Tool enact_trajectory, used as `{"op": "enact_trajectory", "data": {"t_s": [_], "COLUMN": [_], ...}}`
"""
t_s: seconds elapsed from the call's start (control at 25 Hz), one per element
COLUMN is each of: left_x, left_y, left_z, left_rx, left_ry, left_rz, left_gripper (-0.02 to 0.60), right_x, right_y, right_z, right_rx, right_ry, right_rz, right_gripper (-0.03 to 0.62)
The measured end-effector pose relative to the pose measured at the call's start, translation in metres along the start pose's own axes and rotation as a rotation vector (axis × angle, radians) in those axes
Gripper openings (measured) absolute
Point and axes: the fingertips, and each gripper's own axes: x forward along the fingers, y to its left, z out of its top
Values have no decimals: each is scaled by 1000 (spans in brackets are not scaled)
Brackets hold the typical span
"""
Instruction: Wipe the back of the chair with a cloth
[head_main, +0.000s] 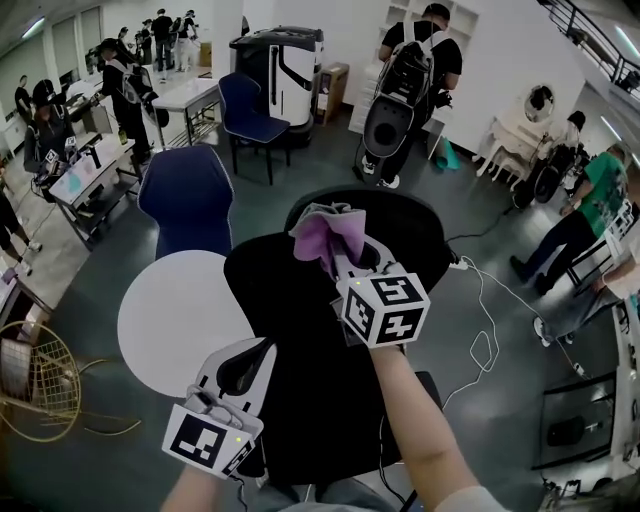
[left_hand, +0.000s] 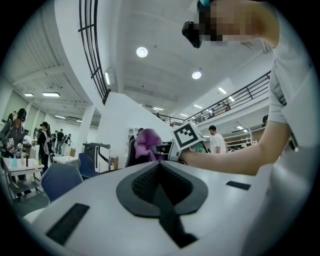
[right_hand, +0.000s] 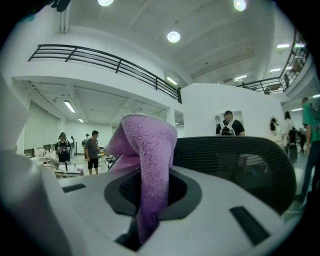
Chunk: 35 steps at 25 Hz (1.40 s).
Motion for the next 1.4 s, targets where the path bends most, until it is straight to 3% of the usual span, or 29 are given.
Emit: {"op": "enact_trajectory", "data": {"t_s": [0.4,0.96,1.4], "left_x": [23,43,42], "left_y": [-14,-35,-50], "left_z": [-1,4,1], "left_rx": [-7,-8,-4], "left_ry": [2,-4,-1], "left_rz": [-55,-107,-120], "left_gripper": [11,11,11], "right_x": [-25,-71,-87], "right_y": [-73,-140,-149], "right_z": [-4,-3,-15], "right_rx": [9,27,39], "right_ry": [17,21,26], "right_rz": [-158,-294,-318], "right_gripper": [49,49,49]}}
